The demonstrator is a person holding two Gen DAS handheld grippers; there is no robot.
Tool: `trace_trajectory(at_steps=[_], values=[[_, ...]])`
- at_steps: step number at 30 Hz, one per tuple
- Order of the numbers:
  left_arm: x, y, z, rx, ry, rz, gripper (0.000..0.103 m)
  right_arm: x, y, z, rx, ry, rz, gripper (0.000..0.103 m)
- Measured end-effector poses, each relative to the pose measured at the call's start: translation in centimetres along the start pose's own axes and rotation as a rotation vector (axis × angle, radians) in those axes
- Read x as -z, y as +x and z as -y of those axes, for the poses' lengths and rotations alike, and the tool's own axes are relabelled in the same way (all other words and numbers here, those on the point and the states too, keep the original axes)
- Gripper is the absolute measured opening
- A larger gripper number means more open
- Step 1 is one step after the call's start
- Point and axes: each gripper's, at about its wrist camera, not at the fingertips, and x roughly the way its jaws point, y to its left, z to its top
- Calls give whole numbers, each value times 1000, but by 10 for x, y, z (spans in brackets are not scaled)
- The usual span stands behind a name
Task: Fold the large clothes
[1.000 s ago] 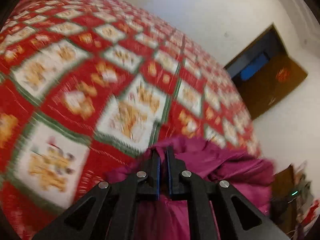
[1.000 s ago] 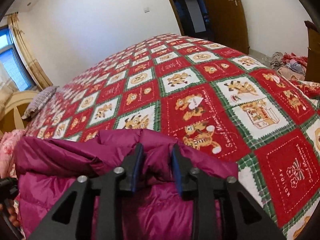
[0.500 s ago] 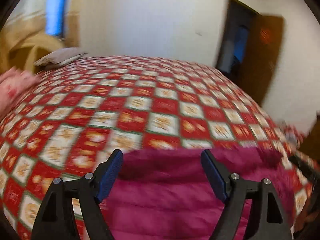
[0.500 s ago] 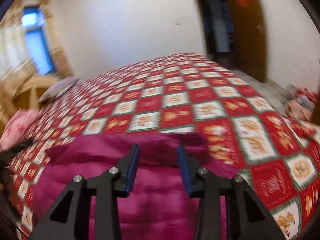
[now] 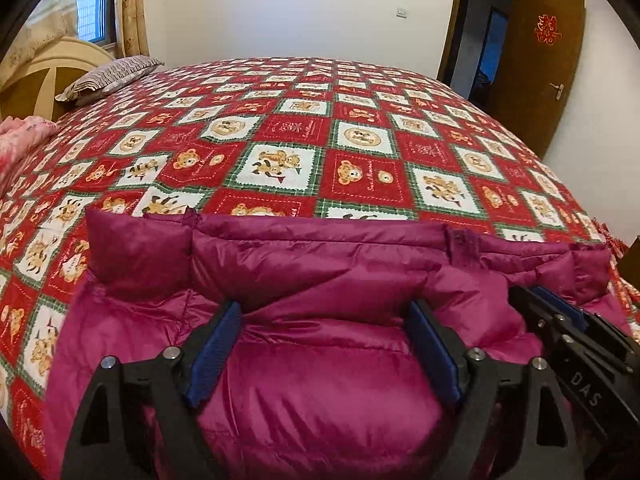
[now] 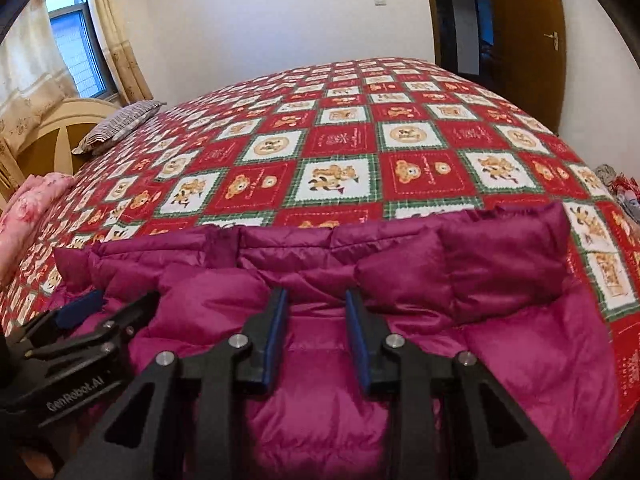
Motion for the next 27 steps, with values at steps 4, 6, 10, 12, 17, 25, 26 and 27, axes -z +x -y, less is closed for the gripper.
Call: trace_trajectory(at_steps=[4, 6, 10, 12, 17, 25, 26, 27], values=[[1, 15, 1, -6, -1, -8, 91, 1, 7, 1, -4, 7, -15, 34], [1, 19, -3, 7, -18, -15, 91, 1, 10, 3, -13, 15, -22, 33], [2, 26, -4, 1, -27, -18, 92, 1, 11, 5, -29, 27, -28, 33], [2, 27, -4, -2, -27, -24, 92, -1, 11, 11, -57, 47, -35, 29], [2, 27, -3, -12, -21, -26, 92, -9, -17, 48, 0, 91, 13, 16], [2, 26, -1, -25, -10, -26, 92, 2, -12, 103, 187, 115, 2, 15], [2, 26, -1, -24, -10, -26, 92, 2, -9, 108, 186, 132, -1, 13], [2, 26, -1, -23, -11, -26, 92, 3, -7, 113, 190, 154, -5, 10]])
